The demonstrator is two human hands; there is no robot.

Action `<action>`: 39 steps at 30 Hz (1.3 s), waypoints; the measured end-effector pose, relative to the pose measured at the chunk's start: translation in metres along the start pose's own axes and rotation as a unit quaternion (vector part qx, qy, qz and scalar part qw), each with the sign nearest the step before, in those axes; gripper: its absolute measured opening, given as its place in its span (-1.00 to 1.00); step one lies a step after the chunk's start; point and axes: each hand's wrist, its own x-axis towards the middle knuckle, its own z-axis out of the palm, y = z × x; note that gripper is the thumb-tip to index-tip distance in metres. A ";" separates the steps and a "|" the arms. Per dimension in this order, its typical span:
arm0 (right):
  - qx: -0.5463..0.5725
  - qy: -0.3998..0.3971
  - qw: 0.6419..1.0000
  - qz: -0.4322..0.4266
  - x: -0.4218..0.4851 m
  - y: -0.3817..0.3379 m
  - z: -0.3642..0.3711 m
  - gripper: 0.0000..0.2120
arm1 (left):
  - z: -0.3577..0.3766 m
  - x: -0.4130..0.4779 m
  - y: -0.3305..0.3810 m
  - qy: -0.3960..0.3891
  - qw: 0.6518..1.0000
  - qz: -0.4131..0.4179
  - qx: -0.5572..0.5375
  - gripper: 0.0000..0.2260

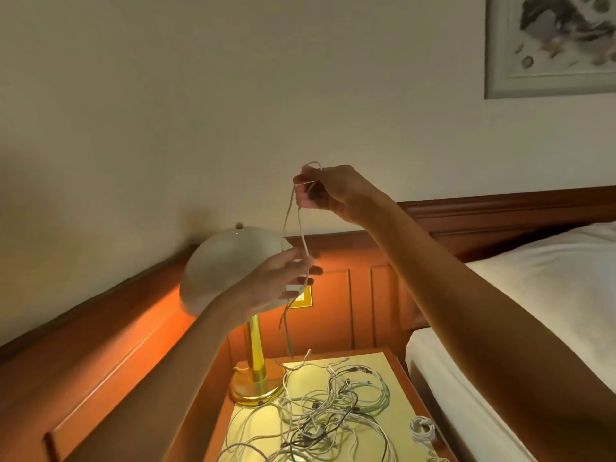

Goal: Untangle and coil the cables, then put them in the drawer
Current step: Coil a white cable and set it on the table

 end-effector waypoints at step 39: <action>-0.512 -0.097 0.833 -0.186 -0.099 0.030 0.023 -0.67 | -0.035 -0.088 0.048 0.015 0.994 0.058 -0.089 -0.76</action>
